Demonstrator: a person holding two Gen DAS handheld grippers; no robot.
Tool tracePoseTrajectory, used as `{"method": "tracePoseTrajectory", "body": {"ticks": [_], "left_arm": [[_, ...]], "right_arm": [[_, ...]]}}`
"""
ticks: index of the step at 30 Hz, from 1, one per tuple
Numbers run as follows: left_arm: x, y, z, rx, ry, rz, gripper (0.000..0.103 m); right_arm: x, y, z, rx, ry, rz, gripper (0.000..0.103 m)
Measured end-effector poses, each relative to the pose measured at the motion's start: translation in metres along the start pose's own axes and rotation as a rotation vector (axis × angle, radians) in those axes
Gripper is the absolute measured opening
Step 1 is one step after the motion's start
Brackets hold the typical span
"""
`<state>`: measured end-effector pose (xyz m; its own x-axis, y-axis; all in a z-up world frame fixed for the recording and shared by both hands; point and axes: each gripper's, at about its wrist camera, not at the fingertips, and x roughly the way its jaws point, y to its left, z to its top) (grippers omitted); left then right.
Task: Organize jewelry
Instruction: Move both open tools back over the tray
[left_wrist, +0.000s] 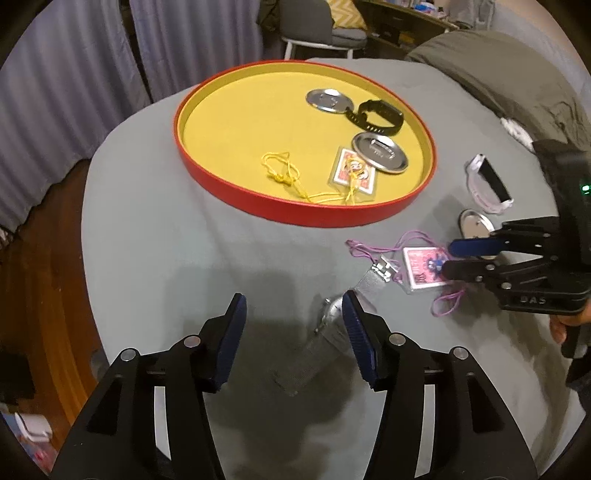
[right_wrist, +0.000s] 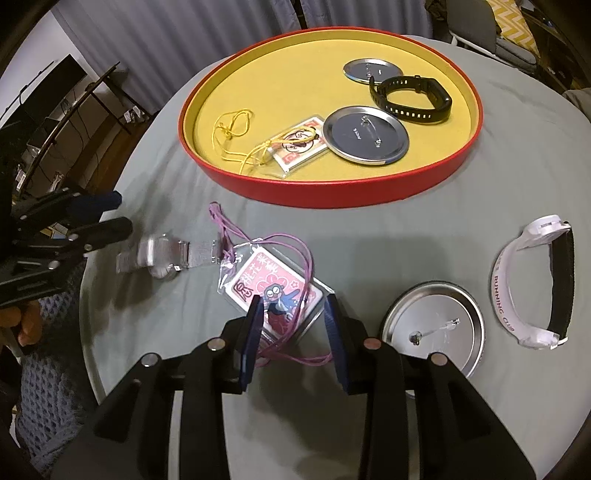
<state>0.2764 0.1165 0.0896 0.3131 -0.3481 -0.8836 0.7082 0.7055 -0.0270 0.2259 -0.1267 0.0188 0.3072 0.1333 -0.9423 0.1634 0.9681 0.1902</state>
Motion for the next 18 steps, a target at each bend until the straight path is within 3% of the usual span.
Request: {"method": "tracePoseTrajectory", "body": {"ticks": [3,9,14,18], "left_arm": [[-0.005,0.001,0.001,-0.006,-0.019,-0.004,0.058],[-0.013,0.002,0.008,-0.039,-0.063,-0.044,0.061],[-0.027,0.003,0.021,-0.076,-0.131,-0.099,0.085],[-0.026,0.008,0.040,-0.118,-0.142,-0.118,0.091]], "right_arm": [[-0.001,0.002,0.000,-0.004,-0.004,0.002,0.039],[-0.017,0.004,0.006,0.003,-0.048,0.024,0.040],[-0.043,0.001,0.024,-0.007,-0.111,0.025,0.048],[-0.055,-0.001,0.045,-0.018,-0.147,-0.002,0.048]]}}
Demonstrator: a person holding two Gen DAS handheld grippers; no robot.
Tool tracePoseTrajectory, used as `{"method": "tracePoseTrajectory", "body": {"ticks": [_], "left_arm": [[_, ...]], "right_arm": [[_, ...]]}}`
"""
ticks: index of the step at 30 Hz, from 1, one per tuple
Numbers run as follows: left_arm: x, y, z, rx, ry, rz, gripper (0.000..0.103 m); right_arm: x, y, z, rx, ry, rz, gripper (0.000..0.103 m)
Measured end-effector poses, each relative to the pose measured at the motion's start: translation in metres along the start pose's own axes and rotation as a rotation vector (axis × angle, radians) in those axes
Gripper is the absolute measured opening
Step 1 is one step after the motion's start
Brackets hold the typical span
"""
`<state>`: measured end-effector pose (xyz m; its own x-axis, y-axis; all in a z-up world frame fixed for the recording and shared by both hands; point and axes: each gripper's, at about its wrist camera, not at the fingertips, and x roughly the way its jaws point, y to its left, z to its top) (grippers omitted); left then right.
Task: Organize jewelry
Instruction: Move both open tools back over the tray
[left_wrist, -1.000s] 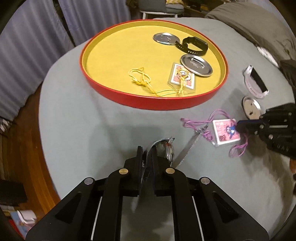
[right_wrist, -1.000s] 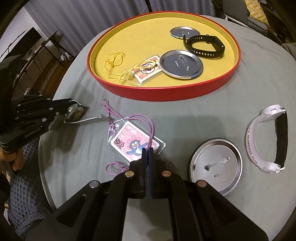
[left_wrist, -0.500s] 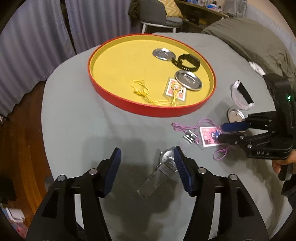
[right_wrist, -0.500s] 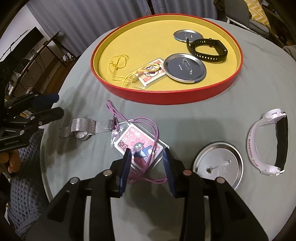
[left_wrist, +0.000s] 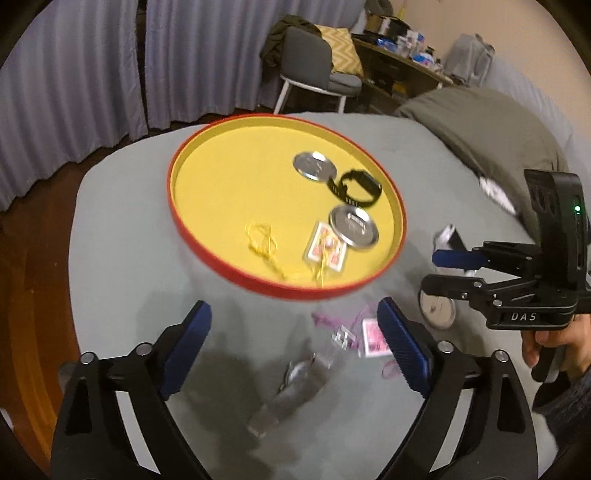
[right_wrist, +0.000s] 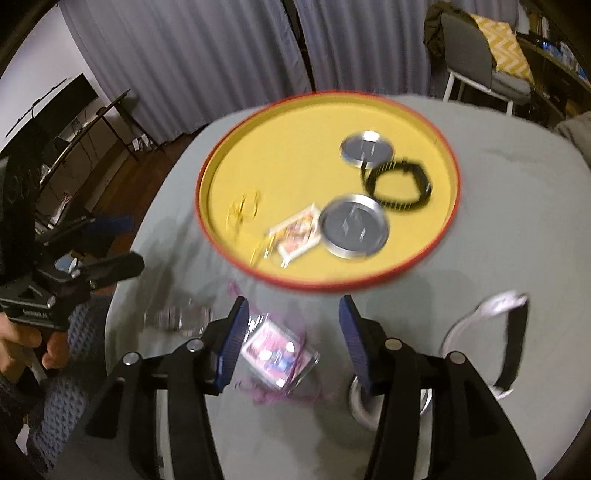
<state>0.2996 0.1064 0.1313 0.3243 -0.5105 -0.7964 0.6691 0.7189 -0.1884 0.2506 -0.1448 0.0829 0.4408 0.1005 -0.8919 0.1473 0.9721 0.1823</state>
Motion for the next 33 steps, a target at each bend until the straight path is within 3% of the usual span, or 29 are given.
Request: {"method": "tracePoseTrajectory", "body": {"ticks": [10,23,33], "left_arm": [[0.036,0.003,0.040,0.012,0.044,0.016,0.092],[0.098,-0.048,0.049,0.343,0.120,0.022,0.092],[0.130,-0.052,0.040,0.403,0.182,-0.005,0.092]], "right_arm": [[0.013,-0.021,0.061,0.004,-0.031,-0.082,0.048],[0.051,-0.062,0.107,0.100,0.031,-0.128,0.048],[0.081,-0.083,0.113,0.147,0.079,-0.182,0.048]]}}
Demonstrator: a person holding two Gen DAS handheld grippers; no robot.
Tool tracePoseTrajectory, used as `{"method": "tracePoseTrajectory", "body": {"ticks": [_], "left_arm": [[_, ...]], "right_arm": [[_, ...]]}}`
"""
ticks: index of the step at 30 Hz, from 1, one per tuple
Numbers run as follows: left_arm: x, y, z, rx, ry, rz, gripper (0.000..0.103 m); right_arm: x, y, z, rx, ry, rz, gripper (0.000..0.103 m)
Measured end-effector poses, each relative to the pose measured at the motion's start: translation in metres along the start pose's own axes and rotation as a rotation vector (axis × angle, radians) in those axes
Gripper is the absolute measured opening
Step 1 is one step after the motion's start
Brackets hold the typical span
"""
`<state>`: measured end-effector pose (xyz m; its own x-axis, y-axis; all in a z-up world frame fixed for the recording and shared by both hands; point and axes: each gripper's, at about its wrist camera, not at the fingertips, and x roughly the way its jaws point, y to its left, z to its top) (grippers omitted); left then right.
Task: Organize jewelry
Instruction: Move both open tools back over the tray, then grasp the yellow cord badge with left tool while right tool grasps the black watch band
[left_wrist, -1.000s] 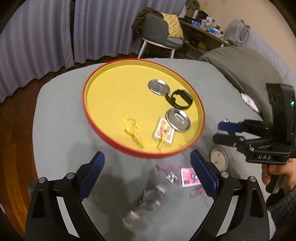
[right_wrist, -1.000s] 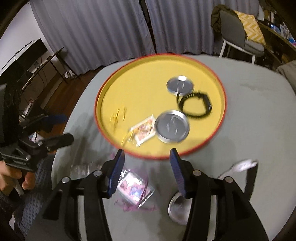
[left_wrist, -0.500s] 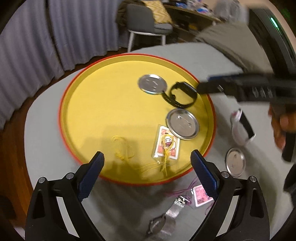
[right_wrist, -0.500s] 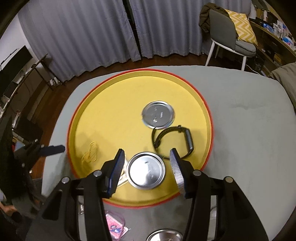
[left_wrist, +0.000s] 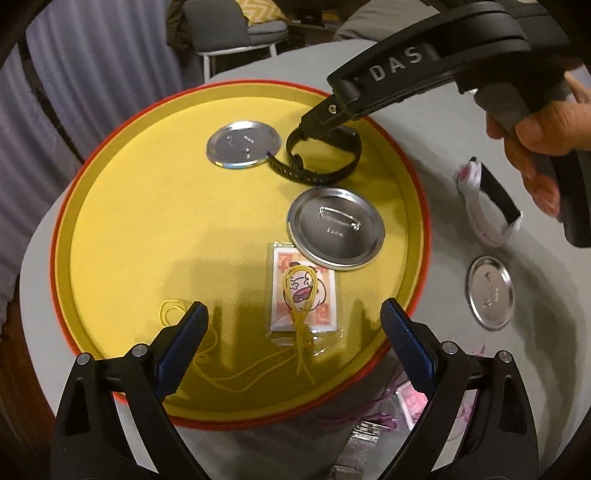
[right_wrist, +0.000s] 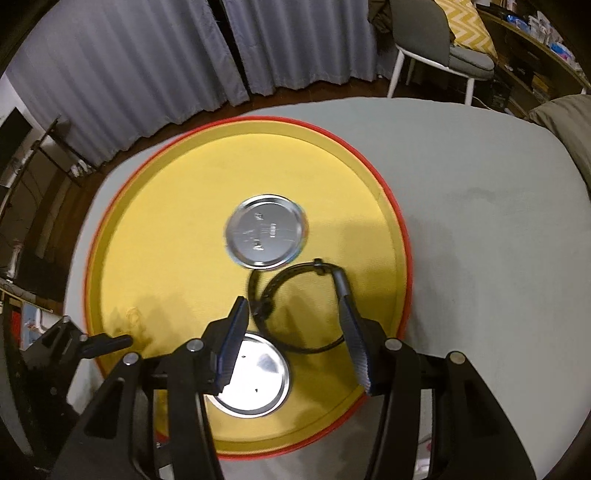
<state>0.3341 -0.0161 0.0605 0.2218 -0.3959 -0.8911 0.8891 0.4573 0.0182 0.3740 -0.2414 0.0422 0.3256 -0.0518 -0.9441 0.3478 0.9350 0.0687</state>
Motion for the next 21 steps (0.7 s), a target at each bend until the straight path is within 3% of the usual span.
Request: {"method": "tracePoseTrajectory", "body": {"ticks": [15,21], "left_arm": [[0.015,0.004,-0.006,0.031,0.002,-0.030,0.092],[0.016,0.005,-0.007,0.043,-0.015,-0.032,0.089]], "right_arm": [[0.040,-0.007,-0.001,-0.018,0.064,-0.118,0.048],[0.037,-0.004,-0.007,-0.035,0.040,-0.109,0.029]]}}
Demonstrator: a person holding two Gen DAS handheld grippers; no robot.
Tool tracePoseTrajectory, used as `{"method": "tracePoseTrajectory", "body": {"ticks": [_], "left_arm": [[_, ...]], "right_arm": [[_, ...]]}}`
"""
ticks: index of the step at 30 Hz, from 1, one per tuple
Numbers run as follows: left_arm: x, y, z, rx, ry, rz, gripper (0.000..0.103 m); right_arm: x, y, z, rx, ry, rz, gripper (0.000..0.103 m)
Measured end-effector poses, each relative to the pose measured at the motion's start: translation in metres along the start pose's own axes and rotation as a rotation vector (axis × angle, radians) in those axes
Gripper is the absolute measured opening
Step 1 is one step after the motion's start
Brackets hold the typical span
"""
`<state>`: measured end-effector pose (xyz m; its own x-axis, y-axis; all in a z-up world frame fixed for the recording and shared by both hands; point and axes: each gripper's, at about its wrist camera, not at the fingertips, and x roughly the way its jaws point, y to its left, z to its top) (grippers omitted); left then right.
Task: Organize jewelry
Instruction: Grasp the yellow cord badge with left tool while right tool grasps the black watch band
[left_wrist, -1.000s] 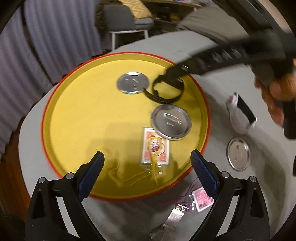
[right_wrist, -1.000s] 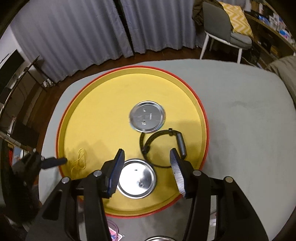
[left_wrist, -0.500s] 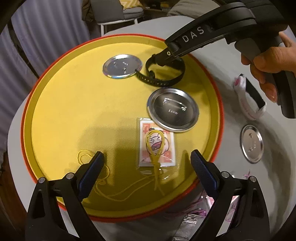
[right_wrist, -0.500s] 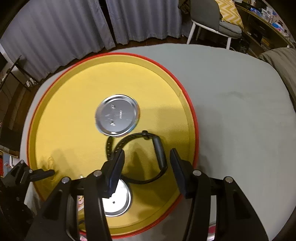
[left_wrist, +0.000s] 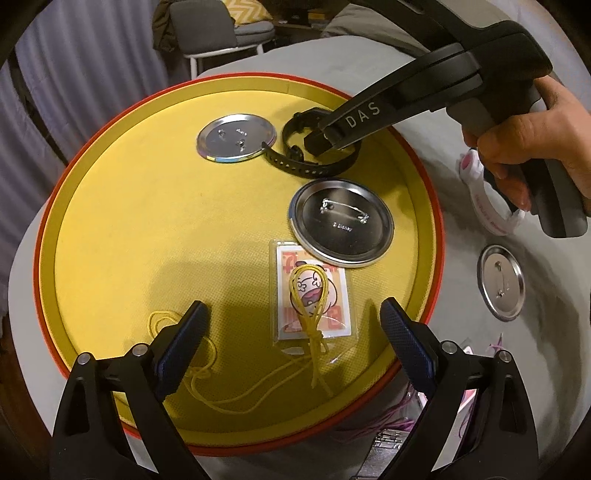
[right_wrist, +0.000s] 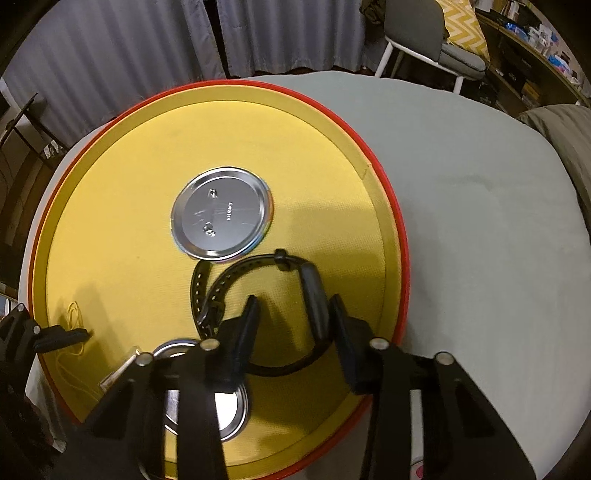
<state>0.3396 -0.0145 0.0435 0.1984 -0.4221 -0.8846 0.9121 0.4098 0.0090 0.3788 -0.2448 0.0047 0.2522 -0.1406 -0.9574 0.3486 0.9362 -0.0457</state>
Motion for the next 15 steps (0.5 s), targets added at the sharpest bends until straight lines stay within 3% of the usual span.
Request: {"method": "tracePoseTrajectory", "body": {"ticks": [3,4,5,6,11,15], "left_arm": [[-0.003,-0.005,-0.004,0.055,-0.012,0.057,0.067],[-0.005,-0.004,-0.005,0.053,-0.019,0.057,0.054],[-0.007,-0.001,-0.005,0.037,-0.022,0.060,0.047],[-0.009,0.003,-0.005,0.016,-0.023,0.037,0.047],[-0.015,0.026,-0.006,-0.090,-0.027,-0.021,0.015],[-0.017,0.034,-0.008,-0.097,-0.020,-0.022,0.009]], "right_arm": [[-0.002,0.006,-0.002,-0.011,-0.004,0.000,0.014],[-0.001,0.007,-0.002,-0.017,-0.006,-0.001,0.013],[-0.002,0.008,-0.002,-0.019,-0.008,-0.003,0.013],[-0.002,0.008,-0.003,-0.019,-0.011,-0.001,0.013],[-0.004,0.011,-0.007,-0.009,-0.013,0.011,0.012],[-0.006,0.009,-0.007,0.002,-0.022,0.016,0.012]]}}
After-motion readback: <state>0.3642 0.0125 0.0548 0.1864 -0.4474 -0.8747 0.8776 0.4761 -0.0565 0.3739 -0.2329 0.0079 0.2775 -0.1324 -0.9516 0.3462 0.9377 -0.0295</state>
